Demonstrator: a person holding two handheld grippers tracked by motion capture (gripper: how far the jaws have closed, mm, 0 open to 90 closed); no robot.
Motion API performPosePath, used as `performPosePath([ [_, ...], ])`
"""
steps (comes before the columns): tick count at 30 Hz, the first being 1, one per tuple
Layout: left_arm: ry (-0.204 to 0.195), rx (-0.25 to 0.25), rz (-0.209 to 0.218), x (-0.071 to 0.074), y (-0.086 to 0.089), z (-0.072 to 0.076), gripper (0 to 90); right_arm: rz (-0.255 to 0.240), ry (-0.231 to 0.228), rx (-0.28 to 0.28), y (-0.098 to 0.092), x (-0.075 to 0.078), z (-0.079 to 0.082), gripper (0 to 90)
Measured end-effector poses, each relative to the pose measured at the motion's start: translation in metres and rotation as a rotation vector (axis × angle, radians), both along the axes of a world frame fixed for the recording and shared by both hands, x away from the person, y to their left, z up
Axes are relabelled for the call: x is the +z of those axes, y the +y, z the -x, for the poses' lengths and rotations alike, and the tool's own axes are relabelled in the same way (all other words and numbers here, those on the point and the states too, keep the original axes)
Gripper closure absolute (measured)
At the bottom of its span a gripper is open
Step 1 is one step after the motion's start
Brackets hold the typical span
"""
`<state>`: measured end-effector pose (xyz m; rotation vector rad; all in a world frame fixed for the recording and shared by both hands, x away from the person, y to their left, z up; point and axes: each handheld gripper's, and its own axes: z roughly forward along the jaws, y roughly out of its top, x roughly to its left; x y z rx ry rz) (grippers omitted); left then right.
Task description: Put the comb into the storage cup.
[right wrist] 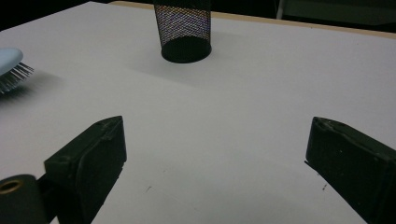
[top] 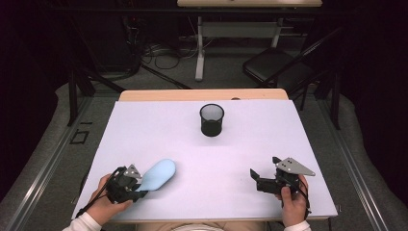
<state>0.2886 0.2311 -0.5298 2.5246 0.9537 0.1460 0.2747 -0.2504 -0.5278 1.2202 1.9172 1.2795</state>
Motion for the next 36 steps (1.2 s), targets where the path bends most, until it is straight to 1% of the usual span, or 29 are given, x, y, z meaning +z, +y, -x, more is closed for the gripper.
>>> performPosePath([
  [5,-0.016,0.013,0.022,0.006,0.003,-0.001,69.8,-0.002,-0.003,-0.001,0.000,0.000,0.000,4.7],
  [11,-0.049,0.032,0.041,0.017,0.007,-0.003,69.8,-0.001,-0.001,-0.001,0.000,0.000,0.000,4.7],
  [18,-0.080,0.044,0.061,0.028,0.009,-0.005,69.9,-0.001,-0.002,0.001,0.000,0.000,0.000,4.7],
  [23,-0.101,0.049,0.070,0.033,0.009,-0.006,69.8,-0.002,-0.002,-0.001,0.000,0.000,0.000,4.7],
  [25,-0.110,0.059,0.084,0.034,0.009,-0.006,69.8,-0.002,-0.004,0.000,0.000,0.000,0.000,4.7],
  [31,-0.134,0.067,0.128,0.037,0.006,-0.009,69.8,-0.003,-0.001,0.001,0.000,0.000,0.000,4.7],
  [36,-0.146,0.065,0.136,0.041,0.004,-0.010,69.9,-0.001,0.001,0.002,0.001,0.000,0.000,4.7],
])
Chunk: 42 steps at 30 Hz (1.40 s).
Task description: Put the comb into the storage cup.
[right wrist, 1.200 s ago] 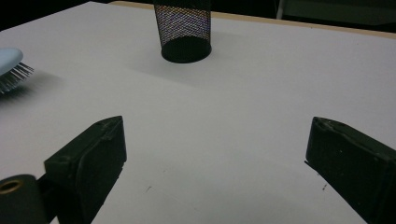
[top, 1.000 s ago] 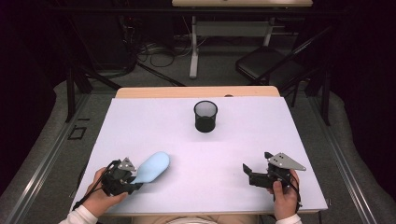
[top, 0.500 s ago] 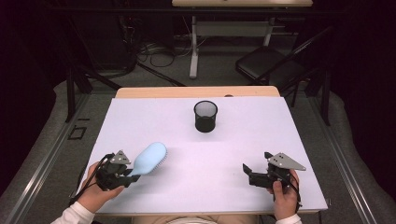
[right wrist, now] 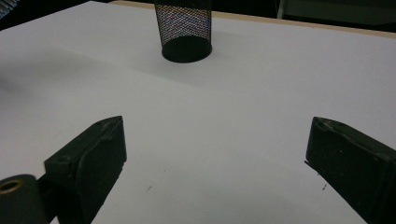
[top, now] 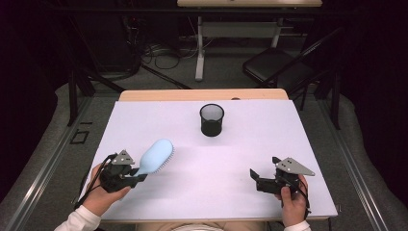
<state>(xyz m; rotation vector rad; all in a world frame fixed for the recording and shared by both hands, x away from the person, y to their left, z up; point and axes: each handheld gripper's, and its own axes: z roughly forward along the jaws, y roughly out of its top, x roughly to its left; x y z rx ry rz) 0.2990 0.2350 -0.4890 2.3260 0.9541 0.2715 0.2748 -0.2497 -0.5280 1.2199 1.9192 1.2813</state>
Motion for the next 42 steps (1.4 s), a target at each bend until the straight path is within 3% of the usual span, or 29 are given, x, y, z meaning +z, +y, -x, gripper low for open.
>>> performPosePath([
  [6,-0.024,0.000,0.003,0.008,-0.002,-0.003,69.9,-0.001,-0.001,-0.001,0.000,0.000,0.000,4.7],
  [28,-0.140,0.020,0.075,0.047,-0.006,-0.016,69.8,0.000,0.002,0.002,0.001,-0.001,-0.001,4.7],
  [42,-0.176,0.023,0.125,0.054,-0.018,-0.028,69.8,0.002,0.005,0.002,0.000,-0.001,-0.001,4.7],
])
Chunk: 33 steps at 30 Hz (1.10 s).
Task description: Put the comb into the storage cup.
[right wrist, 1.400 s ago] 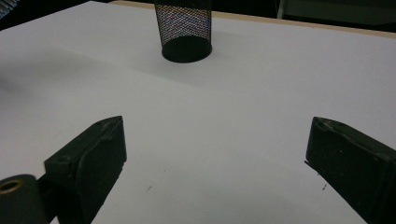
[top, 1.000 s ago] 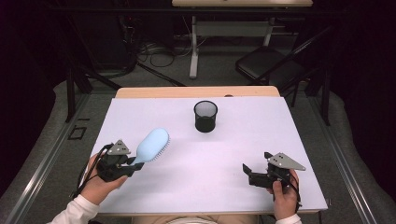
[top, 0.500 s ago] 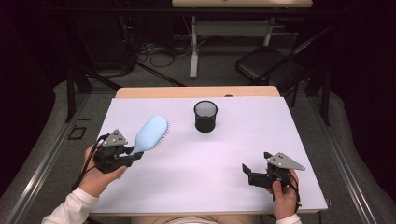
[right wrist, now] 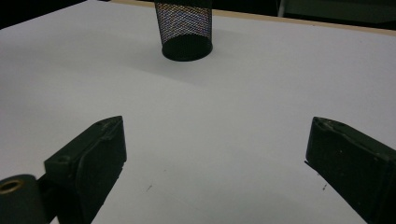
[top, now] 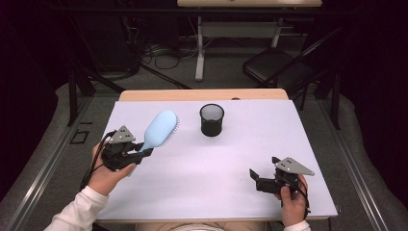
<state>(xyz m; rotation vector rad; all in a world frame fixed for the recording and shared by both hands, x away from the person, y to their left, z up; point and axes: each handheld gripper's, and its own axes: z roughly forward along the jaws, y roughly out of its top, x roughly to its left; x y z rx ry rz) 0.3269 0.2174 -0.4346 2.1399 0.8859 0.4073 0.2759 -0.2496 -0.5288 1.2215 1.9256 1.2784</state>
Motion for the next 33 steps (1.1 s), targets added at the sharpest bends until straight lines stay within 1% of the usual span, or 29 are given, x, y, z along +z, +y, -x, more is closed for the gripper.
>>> performPosePath([
  [5,-0.022,0.016,0.017,0.001,-0.001,-0.004,69.8,-0.001,-0.001,-0.002,0.000,0.000,0.000,4.7],
  [14,-0.043,0.041,0.064,0.002,-0.002,-0.015,69.8,0.002,-0.001,-0.001,-0.001,0.000,0.000,4.7],
  [23,-0.067,0.077,0.096,0.005,0.003,-0.023,69.8,0.001,0.000,-0.003,-0.001,0.000,0.000,4.7],
  [33,-0.112,0.102,0.138,0.012,0.002,-0.033,69.8,0.003,0.000,0.001,0.000,0.000,0.000,4.7],
])
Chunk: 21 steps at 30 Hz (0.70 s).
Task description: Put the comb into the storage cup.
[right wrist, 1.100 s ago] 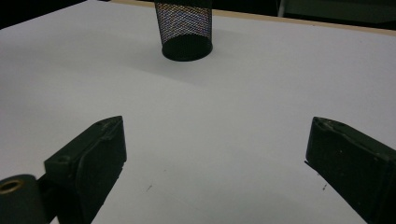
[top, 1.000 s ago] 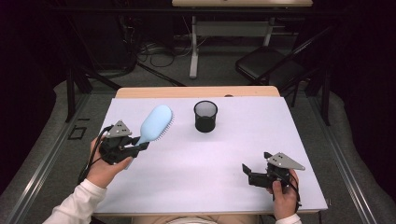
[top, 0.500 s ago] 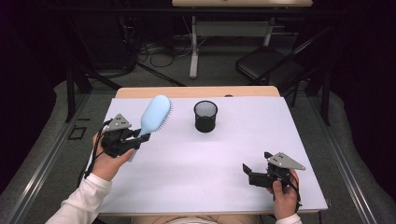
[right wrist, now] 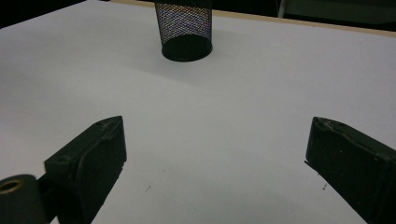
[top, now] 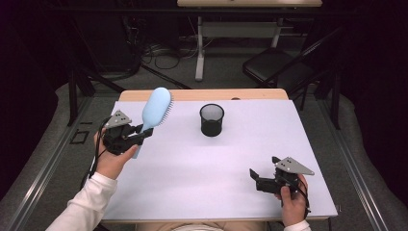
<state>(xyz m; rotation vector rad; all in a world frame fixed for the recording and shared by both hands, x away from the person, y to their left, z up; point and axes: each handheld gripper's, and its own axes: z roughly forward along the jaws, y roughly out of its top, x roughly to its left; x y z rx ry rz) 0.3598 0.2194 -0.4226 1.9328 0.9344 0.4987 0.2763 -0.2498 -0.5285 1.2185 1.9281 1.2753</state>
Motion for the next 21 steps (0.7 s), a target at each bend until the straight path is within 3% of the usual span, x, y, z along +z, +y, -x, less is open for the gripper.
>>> performPosePath([
  [21,-0.070,-0.014,0.073,0.008,-0.027,-0.014,69.8,-0.002,0.001,-0.001,-0.001,0.000,0.000,4.7],
])
